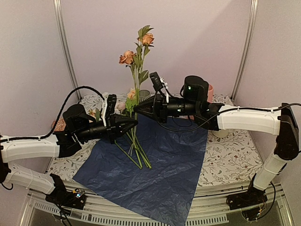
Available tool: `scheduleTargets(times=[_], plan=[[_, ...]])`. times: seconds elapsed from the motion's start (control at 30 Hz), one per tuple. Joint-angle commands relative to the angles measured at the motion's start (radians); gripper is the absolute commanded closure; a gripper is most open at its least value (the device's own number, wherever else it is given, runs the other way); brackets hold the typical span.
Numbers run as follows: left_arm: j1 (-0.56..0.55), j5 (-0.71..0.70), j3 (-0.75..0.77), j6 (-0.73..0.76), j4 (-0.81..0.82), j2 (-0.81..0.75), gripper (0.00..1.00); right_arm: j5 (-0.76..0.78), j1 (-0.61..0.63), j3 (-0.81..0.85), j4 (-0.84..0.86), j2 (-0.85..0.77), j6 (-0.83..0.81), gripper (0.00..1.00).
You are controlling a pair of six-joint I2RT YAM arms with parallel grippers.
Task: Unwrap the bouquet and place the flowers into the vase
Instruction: Pass from the left arm to the right
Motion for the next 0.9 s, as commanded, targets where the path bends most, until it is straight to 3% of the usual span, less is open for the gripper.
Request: scheduleTargets(times=[0.0, 0.07, 0.1, 0.27, 0.43, 0.5, 0.87], plan=[[-0.014, 0.013, 0.022, 0.019, 0.006, 0.002, 1.0, -0.033, -0.005, 0.029, 0.018, 0.01, 0.009, 0.97], [-0.014, 0.012, 0.02, 0.022, 0.006, 0.002, 1.0, -0.017, -0.005, 0.023, 0.017, 0.001, 0.004, 0.98], [-0.013, 0.007, 0.02, 0.023, 0.005, 0.002, 0.93, -0.002, -0.005, 0.015, 0.018, -0.007, 0.0, 0.98], [-0.014, -0.04, 0.011, 0.018, -0.005, -0.009, 0.36, 0.074, -0.039, -0.041, 0.012, -0.076, -0.027, 0.98], [-0.014, -0.103, -0.006, 0.011, -0.018, -0.039, 0.07, 0.145, -0.104, -0.076, -0.066, -0.158, -0.074, 0.98], [-0.013, -0.133, -0.012, 0.009, -0.025, -0.057, 0.02, 0.199, -0.119, -0.081, -0.116, -0.199, -0.111, 0.98], [-0.012, -0.256, -0.029, -0.002, -0.074, -0.199, 0.02, 0.684, -0.156, -0.025, -0.321, -0.4, -0.377, 0.98]])
